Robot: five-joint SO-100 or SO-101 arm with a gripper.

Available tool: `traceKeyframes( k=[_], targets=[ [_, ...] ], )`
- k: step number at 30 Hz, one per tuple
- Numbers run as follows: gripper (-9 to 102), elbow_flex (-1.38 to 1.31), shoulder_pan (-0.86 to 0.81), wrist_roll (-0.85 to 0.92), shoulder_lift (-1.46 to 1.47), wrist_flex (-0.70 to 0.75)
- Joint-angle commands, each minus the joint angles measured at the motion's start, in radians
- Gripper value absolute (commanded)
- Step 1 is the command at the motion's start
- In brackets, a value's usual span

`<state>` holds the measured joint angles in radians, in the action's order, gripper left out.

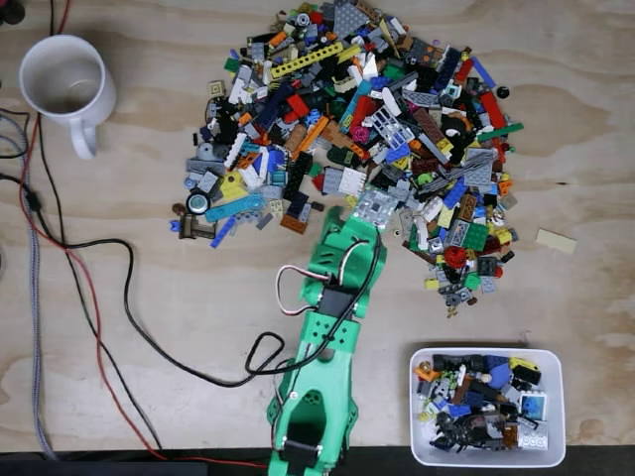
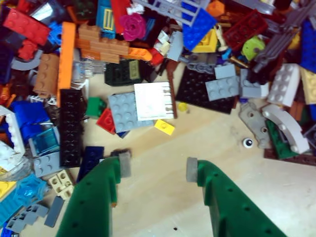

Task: Find the closest Lego and put it in the bin.

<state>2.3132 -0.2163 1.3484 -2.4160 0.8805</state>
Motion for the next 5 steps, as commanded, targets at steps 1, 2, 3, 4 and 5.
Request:
traceKeyframes(
  k=[1, 2, 3, 4, 5],
  targets=[
    [18, 0.038, 0.041, 0.032, -0.11, -0.055],
    [18, 0.063, 0.051, 0.041, -0.13, -0.064],
    [18, 0.08, 0.058, 0.048, -0.141, -0.067],
    [18, 0.087, 0.066, 0.046, -0.147, -0.071],
    [18, 0.089, 0.072, 0.044, -0.147, -0.069]
  ],
)
